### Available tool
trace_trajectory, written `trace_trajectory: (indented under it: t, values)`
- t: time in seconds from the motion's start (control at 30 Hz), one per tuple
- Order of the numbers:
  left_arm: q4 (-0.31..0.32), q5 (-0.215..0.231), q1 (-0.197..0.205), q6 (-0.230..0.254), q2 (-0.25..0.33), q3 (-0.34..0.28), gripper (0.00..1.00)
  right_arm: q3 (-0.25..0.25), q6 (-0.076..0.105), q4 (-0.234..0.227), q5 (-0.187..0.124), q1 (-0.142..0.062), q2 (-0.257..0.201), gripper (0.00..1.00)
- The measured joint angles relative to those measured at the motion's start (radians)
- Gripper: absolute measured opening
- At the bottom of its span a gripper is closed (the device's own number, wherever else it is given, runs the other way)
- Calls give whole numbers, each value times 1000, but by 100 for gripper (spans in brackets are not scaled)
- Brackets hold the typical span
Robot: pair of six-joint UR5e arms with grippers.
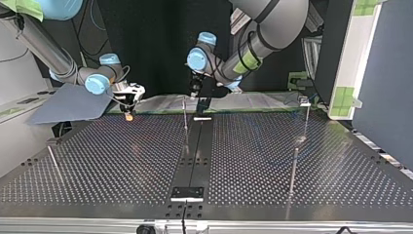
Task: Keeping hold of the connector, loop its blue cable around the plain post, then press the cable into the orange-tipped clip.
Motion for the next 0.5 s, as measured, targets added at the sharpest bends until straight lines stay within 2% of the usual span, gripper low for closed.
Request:
trace_trajectory:
  t: [0.5]
  values:
    - [18, -7, -32, 0, 6, 0, 99, 0, 1, -1, 0, 0, 0, 0]
